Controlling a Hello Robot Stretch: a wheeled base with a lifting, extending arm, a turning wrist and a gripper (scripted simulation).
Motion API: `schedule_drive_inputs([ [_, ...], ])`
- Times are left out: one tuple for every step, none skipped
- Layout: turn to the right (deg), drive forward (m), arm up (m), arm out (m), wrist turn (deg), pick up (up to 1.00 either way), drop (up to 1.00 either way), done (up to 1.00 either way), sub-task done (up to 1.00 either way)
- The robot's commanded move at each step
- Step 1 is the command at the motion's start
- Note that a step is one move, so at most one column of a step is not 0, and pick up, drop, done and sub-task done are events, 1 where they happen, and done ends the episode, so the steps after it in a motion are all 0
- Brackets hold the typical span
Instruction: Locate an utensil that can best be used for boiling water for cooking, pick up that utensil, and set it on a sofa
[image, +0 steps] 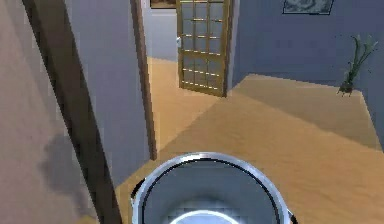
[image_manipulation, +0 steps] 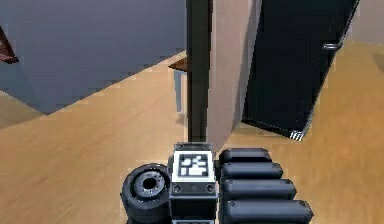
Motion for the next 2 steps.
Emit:
schedule_drive_inputs([
  [45.0,0.00,0.00,0.00,0.0,0.00,0.00,0.00,0.00],
  [6.0,0.00,0.00,0.00,0.0,0.00,0.00,0.00,0.00],
])
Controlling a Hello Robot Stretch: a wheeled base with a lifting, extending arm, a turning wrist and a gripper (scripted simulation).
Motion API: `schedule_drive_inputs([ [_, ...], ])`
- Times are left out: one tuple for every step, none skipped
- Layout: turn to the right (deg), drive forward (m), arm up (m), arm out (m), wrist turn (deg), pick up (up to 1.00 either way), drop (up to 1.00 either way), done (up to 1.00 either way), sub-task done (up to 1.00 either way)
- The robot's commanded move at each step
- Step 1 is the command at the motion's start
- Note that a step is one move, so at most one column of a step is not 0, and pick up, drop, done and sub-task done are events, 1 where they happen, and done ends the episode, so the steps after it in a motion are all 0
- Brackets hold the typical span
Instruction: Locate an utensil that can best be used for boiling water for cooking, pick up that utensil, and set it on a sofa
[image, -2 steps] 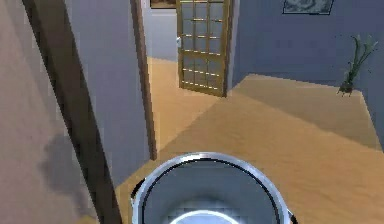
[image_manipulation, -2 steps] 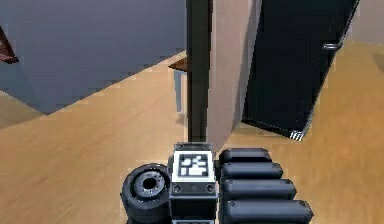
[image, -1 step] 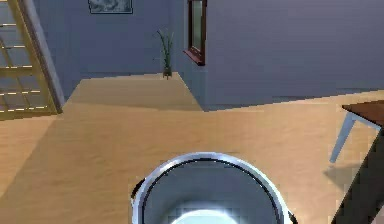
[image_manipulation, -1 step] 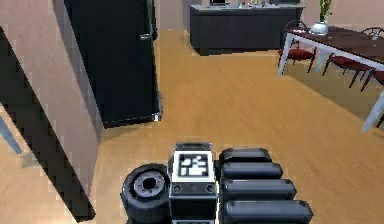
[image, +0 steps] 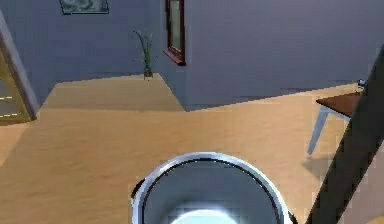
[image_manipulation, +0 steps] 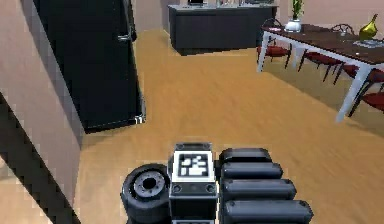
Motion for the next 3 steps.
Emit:
schedule_drive_inputs([
  [0.0,0.75,0.00,0.00,0.0,0.00,0.00,0.00,0.00],
  [27.0,0.00,0.00,0.00,0.0,0.00,0.00,0.00,0.00],
  [0.0,1.00,0.00,0.00,0.0,0.00,0.00,0.00,0.00],
])
